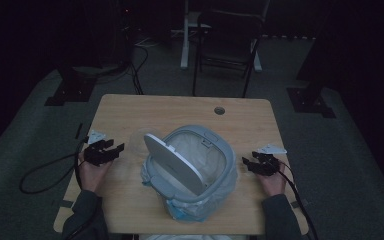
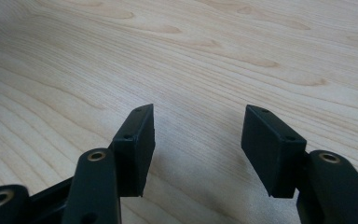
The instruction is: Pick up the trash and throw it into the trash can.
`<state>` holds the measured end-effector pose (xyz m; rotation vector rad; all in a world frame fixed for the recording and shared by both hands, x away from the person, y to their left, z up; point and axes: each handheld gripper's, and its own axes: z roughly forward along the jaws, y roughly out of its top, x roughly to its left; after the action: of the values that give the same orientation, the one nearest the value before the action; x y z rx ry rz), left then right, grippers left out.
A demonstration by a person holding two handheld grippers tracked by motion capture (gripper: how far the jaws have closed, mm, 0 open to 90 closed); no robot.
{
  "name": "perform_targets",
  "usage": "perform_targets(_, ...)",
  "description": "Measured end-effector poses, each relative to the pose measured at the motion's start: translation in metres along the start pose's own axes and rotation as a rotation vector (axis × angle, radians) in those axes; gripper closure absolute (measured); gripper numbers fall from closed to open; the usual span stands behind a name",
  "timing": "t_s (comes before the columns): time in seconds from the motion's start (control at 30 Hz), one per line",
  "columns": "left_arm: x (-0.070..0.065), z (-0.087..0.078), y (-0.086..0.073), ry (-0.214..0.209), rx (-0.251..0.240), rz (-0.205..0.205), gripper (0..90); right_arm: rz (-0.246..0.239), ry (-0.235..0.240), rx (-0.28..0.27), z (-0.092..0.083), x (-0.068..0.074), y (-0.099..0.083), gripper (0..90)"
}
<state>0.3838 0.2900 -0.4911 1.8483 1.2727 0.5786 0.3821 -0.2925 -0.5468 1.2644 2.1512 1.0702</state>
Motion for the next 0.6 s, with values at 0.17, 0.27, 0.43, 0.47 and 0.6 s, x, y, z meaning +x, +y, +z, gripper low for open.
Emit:
perform_targets(0.17, -0.005, 0.001, 0.020, -0.002, -0.012, 0.042, 47.4, -0.004, -0.002, 0.011, 0.001, 0.001, 0.000, 43.6)
perform_targets(0.27, -0.007, 0.003, 0.030, -0.003, -0.018, 0.056, 47.3, -0.022, -0.006, 0.035, 0.003, 0.003, 0.001, 43.5)
perform_targets(0.43, -0.009, 0.010, 0.044, -0.011, -0.019, 0.070, 47.6, -0.049, -0.012, 0.050, 0.005, 0.006, 0.002, 43.5)
perform_targets(0.47, -0.009, 0.014, 0.050, -0.016, -0.011, 0.080, 47.6, -0.048, -0.011, 0.050, 0.005, 0.006, 0.002, 43.5)
perform_targets(0.6, -0.008, 0.025, 0.060, -0.030, 0.012, 0.081, 50.2, -0.037, -0.002, 0.052, 0.005, 0.005, 0.002, 43.4)
